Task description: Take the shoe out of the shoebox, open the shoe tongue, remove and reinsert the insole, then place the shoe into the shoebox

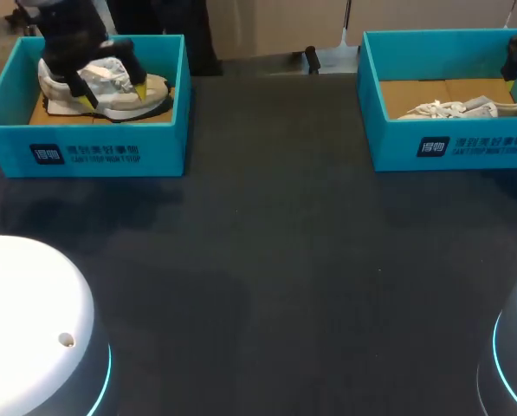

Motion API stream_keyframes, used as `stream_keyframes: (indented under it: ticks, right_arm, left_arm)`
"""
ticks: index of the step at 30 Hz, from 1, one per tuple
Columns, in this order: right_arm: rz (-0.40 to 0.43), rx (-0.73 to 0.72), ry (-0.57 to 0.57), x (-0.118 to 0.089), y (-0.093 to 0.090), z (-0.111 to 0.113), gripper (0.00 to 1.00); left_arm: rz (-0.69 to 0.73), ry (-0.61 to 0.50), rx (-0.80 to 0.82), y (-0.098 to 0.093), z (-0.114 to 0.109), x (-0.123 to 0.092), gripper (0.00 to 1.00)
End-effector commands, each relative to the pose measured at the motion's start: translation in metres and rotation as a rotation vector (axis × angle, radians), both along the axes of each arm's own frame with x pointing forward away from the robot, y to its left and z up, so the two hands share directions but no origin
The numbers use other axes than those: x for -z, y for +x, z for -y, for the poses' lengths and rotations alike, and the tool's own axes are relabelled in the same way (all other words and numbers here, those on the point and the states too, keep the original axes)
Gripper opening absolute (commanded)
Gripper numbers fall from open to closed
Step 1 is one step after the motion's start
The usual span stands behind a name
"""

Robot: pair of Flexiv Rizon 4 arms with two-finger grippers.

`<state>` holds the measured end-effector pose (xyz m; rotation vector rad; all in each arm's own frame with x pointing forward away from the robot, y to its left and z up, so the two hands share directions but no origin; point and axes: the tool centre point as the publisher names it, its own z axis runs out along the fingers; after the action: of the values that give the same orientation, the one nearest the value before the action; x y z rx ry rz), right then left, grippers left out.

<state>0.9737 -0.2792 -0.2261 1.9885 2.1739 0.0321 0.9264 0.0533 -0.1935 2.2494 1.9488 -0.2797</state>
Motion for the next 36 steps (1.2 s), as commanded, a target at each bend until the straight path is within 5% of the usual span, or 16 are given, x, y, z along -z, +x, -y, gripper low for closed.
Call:
stream_keyframes:
  ticks: [1,16,27,36]
  right_arm:
    - [0.0,0.0,0.0,0.0,0.0,0.0,1.0]
    - [0.0,0.0,0.0,0.0,0.0,0.0,1.0]
    - [0.0,0.0,0.0,0.0,0.0,0.0,1.0]
    - [0.0,0.0,0.0,0.0,0.0,0.0,1.0]
  left_arm:
    - [0.173,0.133,0.298,-0.005,0.002,-0.002,1.0]
    - [0.173,0.133,0.298,-0.005,0.002,-0.002,1.0]
    - [0.187,0.167,0.29,0.061,-0.044,0.011,1.0]
    - [0.167,0.188,0.246,0.096,-0.08,0.015,1.0]
